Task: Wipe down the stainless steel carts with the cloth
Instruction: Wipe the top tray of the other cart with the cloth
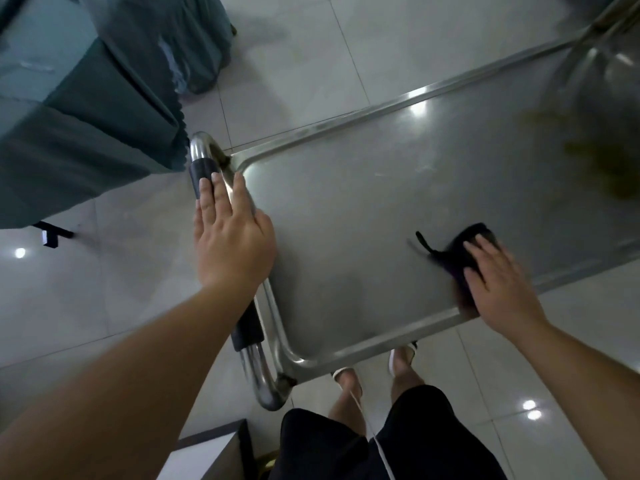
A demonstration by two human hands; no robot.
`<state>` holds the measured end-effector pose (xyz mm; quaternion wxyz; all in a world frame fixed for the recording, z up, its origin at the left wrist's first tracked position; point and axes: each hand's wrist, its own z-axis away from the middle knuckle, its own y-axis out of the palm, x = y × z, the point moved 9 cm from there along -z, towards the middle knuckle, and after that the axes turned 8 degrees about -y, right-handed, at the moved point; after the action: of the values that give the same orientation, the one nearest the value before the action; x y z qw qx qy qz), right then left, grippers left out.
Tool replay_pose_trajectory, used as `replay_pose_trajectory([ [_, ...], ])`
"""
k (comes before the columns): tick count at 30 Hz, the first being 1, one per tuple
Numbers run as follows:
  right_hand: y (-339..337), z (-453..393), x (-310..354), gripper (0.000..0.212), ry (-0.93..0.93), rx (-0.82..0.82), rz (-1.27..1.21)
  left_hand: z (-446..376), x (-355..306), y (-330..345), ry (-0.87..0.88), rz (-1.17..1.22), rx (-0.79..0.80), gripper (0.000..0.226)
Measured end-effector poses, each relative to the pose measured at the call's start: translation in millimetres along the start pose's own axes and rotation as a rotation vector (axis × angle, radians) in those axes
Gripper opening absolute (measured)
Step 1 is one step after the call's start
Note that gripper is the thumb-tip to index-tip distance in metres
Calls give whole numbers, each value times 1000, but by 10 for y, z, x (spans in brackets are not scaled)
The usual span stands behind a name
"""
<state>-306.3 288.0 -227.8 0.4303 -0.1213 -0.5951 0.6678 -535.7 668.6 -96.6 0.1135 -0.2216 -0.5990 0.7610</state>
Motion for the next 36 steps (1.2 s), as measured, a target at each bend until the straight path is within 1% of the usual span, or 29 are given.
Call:
replay_pose_trajectory([
  [2, 54, -40, -44, 55, 58, 44, 6, 7, -27, 3, 14, -28, -7, 63],
  [6, 120, -49, -61, 59, 81, 144, 6, 46, -30, 31, 48, -94, -1, 61],
  [10, 117, -87, -68, 62, 58, 202, 19, 83, -199, 78, 239, -274, -23, 59],
  [13, 103, -86, -53, 62, 35, 179, 26, 113, -266, 194, 301, -441, 17, 60],
  [15, 92, -57, -43, 61, 13, 147, 28, 160, -328, 308, 276, -454, 85, 61],
  [20, 50, 5, -45, 62, -92, 76, 33, 477, -944, 791, 97, -219, 249, 62],
  [22, 54, 14, -106, 58, -179, 68, 35, 614, -1271, 1039, 23, -151, 288, 61],
  [24, 36, 22, -211, 56, -297, 65, 47, 709, -1630, 1279, -8, -98, 316, 59],
  [26, -58, -8, -396, 55, -375, 49, 49, 750, -1993, 1470, -24, -53, 313, 59],
  [30, -382, -144, -915, 54, -438, 11, 69, 737, -2547, 1694, -59, 26, 226, 61],
  [33, -631, -278, -1432, 55, -459, 10, 110, 654, -2707, 1824, -100, 43, 167, 63],
  [36, -903, -429, -2020, 55, -414, 25, 126, 530, -2665, 1899, -164, 47, 102, 64],
])
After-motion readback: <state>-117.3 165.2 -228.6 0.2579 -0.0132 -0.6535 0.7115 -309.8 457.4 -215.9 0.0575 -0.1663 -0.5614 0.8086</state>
